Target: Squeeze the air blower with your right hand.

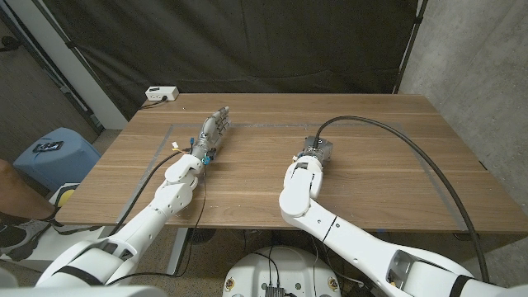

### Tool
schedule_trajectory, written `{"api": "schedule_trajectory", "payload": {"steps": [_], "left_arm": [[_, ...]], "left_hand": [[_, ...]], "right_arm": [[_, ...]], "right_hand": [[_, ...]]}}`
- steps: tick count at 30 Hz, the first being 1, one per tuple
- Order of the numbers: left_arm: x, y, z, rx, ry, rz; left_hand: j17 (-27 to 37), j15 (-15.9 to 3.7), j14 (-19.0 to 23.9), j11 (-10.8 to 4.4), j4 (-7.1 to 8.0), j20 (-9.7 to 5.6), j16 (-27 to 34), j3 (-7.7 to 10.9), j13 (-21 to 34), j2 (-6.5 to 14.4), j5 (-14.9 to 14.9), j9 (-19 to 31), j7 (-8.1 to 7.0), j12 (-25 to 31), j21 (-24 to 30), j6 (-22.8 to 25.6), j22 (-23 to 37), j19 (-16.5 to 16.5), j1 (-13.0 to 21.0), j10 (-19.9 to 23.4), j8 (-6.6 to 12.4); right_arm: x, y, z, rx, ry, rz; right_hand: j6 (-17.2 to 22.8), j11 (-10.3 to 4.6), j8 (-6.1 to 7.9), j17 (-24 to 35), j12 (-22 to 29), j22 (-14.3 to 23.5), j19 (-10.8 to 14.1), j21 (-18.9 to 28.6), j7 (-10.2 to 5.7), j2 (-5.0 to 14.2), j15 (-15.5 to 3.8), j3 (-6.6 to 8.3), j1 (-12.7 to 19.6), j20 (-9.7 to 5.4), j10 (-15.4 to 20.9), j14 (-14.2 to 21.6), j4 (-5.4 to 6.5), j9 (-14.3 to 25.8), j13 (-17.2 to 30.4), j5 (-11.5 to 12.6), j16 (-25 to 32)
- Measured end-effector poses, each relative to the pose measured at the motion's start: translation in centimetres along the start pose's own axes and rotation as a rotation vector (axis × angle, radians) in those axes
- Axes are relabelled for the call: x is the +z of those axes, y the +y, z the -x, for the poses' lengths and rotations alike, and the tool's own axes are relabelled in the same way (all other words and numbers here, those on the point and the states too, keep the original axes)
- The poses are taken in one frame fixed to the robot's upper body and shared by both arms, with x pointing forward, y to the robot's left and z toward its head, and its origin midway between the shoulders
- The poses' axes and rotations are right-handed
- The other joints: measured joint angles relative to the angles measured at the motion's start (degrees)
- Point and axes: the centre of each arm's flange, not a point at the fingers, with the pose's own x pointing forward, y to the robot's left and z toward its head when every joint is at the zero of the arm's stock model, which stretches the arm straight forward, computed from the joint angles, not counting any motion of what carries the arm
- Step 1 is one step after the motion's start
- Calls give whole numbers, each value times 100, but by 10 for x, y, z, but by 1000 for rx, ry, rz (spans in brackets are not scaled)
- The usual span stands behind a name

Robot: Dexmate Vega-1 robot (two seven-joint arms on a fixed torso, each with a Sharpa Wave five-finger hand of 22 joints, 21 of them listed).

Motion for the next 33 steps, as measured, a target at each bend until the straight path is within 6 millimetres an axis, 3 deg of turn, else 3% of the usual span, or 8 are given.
{"api": "schedule_trajectory", "payload": {"steps": [16,33], "left_arm": [[-1,-8,0,-4,5,-2],[-2,-9,0,-3,7,-1]], "left_hand": [[0,0,-1,21,0,0,0,0,0,-22,0,0,-9,0,0,51,0,0,22,20,0],[1,0,-1,21,0,0,0,0,4,-23,0,0,11,0,0,71,0,-1,21,19,0]], "right_arm": [[-7,1,-1,-4,-10,-14],[-9,-10,2,-24,-31,-13]], "right_hand": [[80,-85,27,-27,24,0,68,0,19,16,-63,40,77,-54,85,125,-7,52,-104,-5,-1],[154,-133,27,14,46,0,88,0,11,-8,-121,39,99,-74,132,185,-7,81,-158,-9,-1]]}}
